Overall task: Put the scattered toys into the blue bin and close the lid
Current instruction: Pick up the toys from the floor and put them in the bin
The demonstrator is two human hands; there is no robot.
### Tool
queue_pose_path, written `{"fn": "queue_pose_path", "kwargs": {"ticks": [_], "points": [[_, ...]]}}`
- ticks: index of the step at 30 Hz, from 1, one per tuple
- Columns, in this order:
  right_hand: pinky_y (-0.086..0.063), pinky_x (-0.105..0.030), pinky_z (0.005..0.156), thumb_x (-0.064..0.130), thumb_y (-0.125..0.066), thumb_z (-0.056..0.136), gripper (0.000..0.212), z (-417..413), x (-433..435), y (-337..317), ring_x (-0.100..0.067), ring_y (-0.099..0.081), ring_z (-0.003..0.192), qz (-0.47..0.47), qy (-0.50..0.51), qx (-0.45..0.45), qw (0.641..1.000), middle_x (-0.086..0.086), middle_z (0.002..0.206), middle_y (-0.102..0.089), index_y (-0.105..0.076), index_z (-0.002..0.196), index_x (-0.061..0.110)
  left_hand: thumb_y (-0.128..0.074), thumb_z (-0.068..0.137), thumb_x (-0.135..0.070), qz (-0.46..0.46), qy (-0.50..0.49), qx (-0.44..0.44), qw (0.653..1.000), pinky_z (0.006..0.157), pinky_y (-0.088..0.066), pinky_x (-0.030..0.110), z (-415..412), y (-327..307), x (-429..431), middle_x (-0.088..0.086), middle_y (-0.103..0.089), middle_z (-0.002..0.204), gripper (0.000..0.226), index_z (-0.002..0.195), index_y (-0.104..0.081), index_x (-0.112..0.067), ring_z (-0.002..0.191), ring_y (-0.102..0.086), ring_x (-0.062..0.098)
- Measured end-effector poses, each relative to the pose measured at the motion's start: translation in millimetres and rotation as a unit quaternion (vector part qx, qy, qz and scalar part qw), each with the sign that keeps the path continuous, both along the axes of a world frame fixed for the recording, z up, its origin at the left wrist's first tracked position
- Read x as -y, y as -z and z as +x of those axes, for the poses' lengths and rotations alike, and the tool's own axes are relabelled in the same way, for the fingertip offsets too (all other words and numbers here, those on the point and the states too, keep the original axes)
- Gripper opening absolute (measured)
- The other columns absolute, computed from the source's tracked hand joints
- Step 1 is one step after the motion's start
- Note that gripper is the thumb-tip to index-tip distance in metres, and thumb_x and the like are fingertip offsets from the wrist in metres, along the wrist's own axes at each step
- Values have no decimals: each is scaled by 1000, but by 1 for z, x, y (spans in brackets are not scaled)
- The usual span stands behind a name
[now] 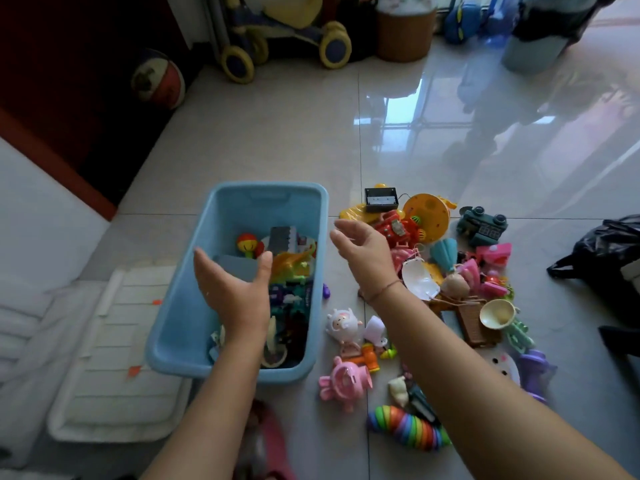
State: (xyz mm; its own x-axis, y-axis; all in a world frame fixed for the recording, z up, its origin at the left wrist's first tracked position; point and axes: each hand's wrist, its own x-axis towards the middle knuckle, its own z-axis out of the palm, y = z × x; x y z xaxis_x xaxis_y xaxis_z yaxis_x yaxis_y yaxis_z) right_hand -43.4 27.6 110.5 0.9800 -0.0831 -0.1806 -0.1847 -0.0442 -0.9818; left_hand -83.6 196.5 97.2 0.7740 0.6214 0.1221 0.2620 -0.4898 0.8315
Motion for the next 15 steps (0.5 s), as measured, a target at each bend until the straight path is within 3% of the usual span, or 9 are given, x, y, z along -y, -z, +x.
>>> {"fn": "queue_pose_path", "kwargs": {"ticks": [2, 4, 6, 8, 11, 15], "points": [[-52, -29, 88, 22, -64, 87, 32, -9, 17, 26, -11, -62, 98, -39, 29, -18, 999, -1, 107, -65, -61, 117, 11, -65, 78, -47, 2, 72, 28, 997, 117, -13, 32, -11, -1, 25, 11, -14, 156, 97, 149, -9, -9, 143, -12, 20], [-52, -32, 89, 17, -66, 85, 32, -24, 38, 55, -17, -62, 100, -45, 46, -67, 996, -8, 109, -66, -60, 116, 9, -60, 80, -49, 0, 185, 52, 981, 114, -19, 22, -24, 2, 60, 4, -16, 155, 92, 149, -10, -14, 142, -15, 10], [-49, -36, 95, 13, -70, 81, 35, -40, 60, 85, -23, -61, 106, -38, 40, -115, 992, -13, 113, -64, -60, 114, 9, -55, 81, -55, 3, 288, 31, 957, 111, -25, 19, -35, 17, 94, 1, -24, 152, 86, 147, -16, -18, 139, -21, 6], [-46, -44, 100, 16, -74, 73, 44, -54, 77, 111, -23, -57, 113, -67, 25, -146, 987, -7, 116, -62, -59, 114, 18, -48, 79, -65, -10, 343, -12, 939, 110, -27, 22, -42, 44, 115, 0, -28, 151, 84, 146, -19, -24, 137, -22, 3], [-43, -40, 103, 14, -73, 76, 52, -64, 87, 135, -20, -50, 120, -140, -17, -176, 974, -4, 124, -57, -54, 125, 15, -50, 78, -64, -37, 337, -108, 934, 113, -29, 35, -42, 94, 123, 0, -23, 153, 83, 146, -21, -27, 138, -21, 7], [-37, -33, 103, 18, -75, 76, 61, -63, 83, 165, -19, -45, 127, -204, -74, -175, 960, -2, 135, -52, -49, 132, 16, -44, 79, -66, 43, 305, -247, 919, 114, -24, 43, -32, 153, 107, 3, -17, 156, 82, 147, -20, -27, 142, -17, 22]]}}
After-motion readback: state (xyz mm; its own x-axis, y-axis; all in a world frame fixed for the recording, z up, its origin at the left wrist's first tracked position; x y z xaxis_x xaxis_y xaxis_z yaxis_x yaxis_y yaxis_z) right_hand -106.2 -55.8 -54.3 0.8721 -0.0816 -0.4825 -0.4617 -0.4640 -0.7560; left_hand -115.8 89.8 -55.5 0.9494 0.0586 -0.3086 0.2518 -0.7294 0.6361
